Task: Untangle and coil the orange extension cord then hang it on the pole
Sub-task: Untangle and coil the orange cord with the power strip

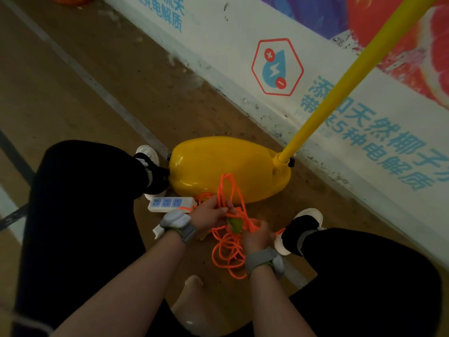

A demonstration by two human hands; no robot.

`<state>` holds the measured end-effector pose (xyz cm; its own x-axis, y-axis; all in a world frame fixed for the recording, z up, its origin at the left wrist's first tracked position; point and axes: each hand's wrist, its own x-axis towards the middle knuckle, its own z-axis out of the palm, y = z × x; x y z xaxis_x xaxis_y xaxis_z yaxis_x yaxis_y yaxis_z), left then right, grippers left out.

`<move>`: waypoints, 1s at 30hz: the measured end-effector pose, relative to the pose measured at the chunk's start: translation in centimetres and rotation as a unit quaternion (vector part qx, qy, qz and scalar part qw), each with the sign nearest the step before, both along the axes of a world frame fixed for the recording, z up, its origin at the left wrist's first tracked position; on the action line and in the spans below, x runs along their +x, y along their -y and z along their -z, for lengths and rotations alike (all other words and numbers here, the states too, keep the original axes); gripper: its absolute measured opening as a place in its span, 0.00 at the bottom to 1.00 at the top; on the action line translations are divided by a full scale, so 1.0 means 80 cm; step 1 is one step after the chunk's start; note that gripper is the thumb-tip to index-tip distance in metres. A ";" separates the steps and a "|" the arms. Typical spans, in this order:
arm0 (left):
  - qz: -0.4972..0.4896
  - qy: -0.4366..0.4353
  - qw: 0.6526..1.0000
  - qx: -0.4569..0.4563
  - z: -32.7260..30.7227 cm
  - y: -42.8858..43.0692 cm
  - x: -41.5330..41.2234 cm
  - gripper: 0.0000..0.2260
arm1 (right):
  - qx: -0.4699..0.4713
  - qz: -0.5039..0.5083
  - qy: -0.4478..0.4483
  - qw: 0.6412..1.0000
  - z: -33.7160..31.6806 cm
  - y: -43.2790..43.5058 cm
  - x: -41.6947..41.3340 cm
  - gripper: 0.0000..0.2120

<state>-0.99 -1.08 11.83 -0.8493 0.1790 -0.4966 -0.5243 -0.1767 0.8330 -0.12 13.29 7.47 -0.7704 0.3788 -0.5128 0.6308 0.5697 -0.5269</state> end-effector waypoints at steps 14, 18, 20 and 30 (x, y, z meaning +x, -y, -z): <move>0.175 -0.060 0.983 -0.016 -0.013 0.015 0.001 0.10 | -0.338 0.282 0.124 0.890 0.026 -0.018 -0.001 0.11; 0.116 -0.065 0.989 0.071 -0.020 0.016 -0.005 0.14 | -0.317 0.238 0.103 0.913 0.019 -0.015 -0.004 0.11; 0.070 -0.034 0.988 0.132 -0.016 0.016 -0.007 0.18 | -0.278 0.168 0.024 0.945 0.008 -0.005 -0.014 0.15; -0.030 -0.006 0.976 0.215 -0.008 0.010 -0.007 0.26 | -0.498 0.082 0.107 0.857 -0.071 0.038 -0.002 0.11</move>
<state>-1.54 -1.87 12.50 -0.8696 0.3185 -0.3774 -0.4936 -0.5408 0.6811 -0.28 10.26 13.19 -0.5965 -0.2355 -0.7673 0.8023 -0.2005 -0.5622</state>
